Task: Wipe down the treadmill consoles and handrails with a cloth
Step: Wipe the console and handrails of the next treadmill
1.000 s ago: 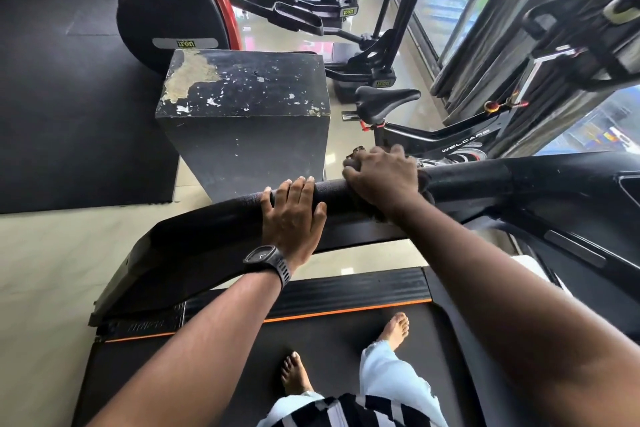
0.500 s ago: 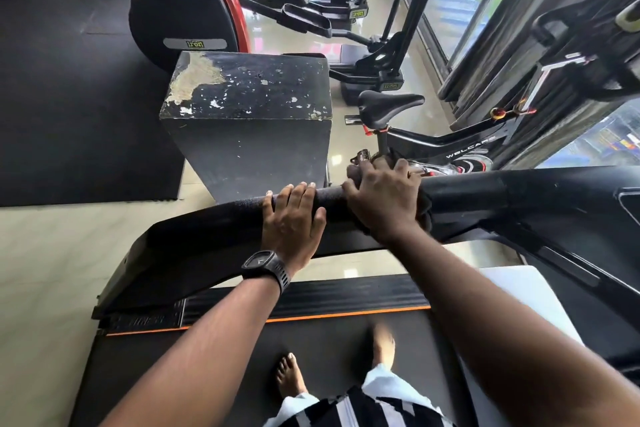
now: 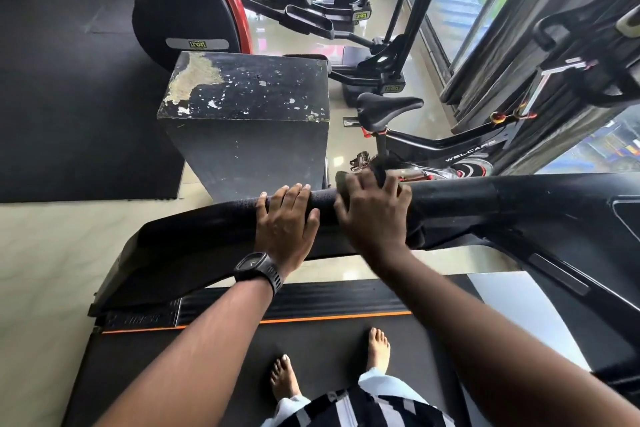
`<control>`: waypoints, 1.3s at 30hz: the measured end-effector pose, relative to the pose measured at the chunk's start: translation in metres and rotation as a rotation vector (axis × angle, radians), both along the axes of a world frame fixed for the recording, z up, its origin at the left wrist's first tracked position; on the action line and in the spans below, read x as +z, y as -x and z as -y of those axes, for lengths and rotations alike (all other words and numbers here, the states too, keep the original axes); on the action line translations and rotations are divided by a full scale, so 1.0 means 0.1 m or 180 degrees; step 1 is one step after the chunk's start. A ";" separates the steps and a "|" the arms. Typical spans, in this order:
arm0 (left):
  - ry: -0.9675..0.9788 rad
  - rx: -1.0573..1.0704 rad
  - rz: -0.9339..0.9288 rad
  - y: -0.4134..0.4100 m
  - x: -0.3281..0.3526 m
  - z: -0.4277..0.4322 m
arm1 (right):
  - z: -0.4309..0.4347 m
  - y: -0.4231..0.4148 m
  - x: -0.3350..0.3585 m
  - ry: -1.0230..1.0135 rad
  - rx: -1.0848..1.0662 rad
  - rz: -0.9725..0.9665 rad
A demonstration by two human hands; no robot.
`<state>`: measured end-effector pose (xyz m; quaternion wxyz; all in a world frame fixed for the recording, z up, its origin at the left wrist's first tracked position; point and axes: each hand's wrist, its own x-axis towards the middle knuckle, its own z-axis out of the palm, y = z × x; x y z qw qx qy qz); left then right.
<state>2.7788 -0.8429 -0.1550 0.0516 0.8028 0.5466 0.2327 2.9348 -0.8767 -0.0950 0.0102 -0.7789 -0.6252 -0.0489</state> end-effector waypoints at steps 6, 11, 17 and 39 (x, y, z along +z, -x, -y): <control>-0.0006 -0.0044 -0.0064 -0.07 0.03 0.01 | -0.32 -0.22 0.16 0.0469 0.0741 -0.0168; 0.0031 -0.0026 -0.0021 -0.11 0.04 0.03 | -0.23 -0.32 0.15 0.0247 -0.0209 -0.0241; -0.0017 -0.0018 -0.0015 -0.18 0.04 0.03 | -0.15 -0.18 0.08 0.0076 0.0543 -0.0072; 0.0005 -0.0082 -0.0097 -0.35 0.09 0.09 | 0.11 -0.25 -0.03 -0.0176 -0.0133 -0.0123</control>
